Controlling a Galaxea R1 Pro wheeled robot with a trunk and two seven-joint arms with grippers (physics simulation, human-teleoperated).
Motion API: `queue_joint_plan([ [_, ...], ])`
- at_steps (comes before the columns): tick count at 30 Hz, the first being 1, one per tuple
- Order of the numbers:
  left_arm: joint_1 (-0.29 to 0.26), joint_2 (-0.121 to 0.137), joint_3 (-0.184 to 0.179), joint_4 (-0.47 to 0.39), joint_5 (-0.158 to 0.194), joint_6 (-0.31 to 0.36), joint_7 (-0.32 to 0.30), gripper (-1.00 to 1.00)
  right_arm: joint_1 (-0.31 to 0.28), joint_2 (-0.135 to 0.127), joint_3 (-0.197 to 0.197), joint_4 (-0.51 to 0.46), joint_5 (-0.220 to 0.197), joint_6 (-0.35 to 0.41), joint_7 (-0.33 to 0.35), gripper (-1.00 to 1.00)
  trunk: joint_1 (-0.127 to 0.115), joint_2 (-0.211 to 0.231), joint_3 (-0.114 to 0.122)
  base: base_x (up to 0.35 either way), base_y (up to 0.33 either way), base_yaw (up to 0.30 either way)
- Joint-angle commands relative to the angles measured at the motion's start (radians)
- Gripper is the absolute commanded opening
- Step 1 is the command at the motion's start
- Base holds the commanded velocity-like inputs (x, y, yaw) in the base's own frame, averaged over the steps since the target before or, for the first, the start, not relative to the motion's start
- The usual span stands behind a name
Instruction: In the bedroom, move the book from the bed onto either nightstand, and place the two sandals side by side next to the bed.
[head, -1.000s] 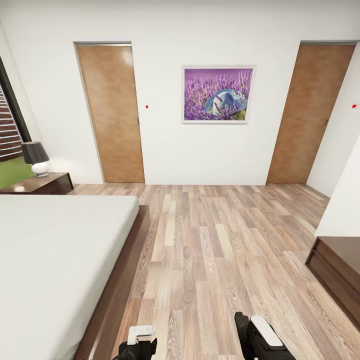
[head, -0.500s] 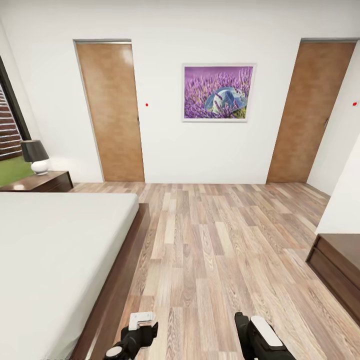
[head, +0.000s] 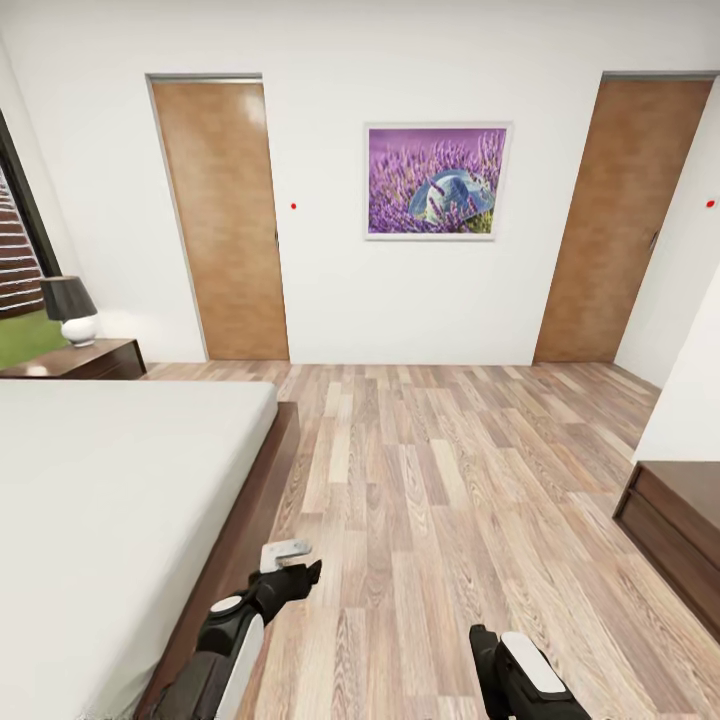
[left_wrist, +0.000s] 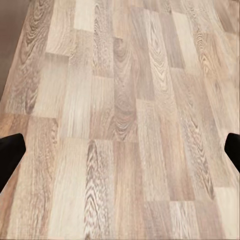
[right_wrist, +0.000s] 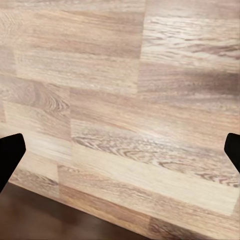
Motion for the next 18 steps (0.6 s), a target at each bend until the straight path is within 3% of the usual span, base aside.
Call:
queue_joint_plan([
  [1, -0.003, 0.000, -0.004, -0.004, 0.018, 0.008, 0.001, 1.00, 0.000, 0.001, -0.006, -0.002, 0.000, 0.005, -0.005, 1.00, 0.004, -0.008, -0.004, 0.000, 0.000, 0.000],
  [4, -0.008, 0.000, -0.026, -0.006, 0.035, 0.011, 0.001, 1.00, 0.000, 0.001, -0.007, -0.002, 0.000, 0.005, -0.005, 1.00, 0.015, -0.029, -0.014, 0.000, 0.000, 0.000],
  [9, -0.012, 0.000, -0.143, 0.009, 0.052, 0.012, 0.002, 1.00, 0.000, -0.002, -0.007, -0.002, 0.000, 0.005, -0.005, 1.00, 0.034, -0.064, -0.029, 0.000, 0.000, 0.000],
  [11, -0.012, 0.000, -0.165, 0.055, 0.053, 0.005, 0.002, 1.00, 0.000, -0.004, -0.007, -0.002, 0.000, 0.005, -0.005, 1.00, 0.042, -0.078, -0.036, 0.000, 0.000, 0.000],
  [18, -0.013, 0.000, -0.177, 0.113, 0.055, -0.034, 0.001, 1.00, 0.000, -0.005, -0.007, -0.002, 0.000, 0.005, -0.005, 1.00, 0.069, -0.127, -0.058, 0.000, 0.000, 0.000],
])
